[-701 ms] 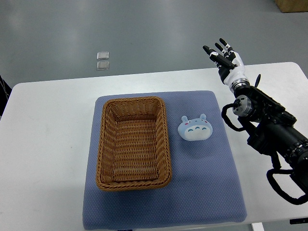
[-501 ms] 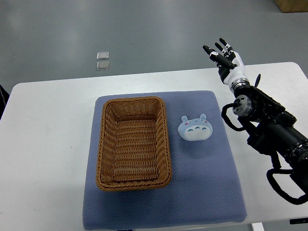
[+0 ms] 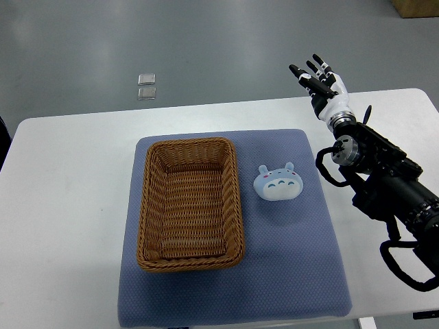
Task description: Place blue toy in brown basket
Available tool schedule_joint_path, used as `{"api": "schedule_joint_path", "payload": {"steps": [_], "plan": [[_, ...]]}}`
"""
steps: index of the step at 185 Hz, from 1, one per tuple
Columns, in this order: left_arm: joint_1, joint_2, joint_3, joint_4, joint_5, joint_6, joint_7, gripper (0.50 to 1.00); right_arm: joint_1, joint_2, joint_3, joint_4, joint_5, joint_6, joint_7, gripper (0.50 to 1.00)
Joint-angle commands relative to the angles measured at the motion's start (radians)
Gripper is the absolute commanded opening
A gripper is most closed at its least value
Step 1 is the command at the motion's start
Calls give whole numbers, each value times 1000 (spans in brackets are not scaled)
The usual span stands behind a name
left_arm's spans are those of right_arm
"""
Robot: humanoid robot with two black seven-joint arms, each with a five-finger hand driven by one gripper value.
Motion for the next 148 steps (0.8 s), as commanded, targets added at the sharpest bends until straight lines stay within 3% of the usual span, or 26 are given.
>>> {"api": "schedule_joint_path", "payload": {"steps": [1,96,148], "plan": [[0,0,-1,1,0,-1,0,1000,-2,0,1,-1,0,1,0,905],[0,0,2,1,0,-1,0,1000,-9,0,1,-1,0,-6,0,905],[0,0,2,1,0,-1,0,1000,-13,-21,-10,81,-3,-31,-5,903]]}}
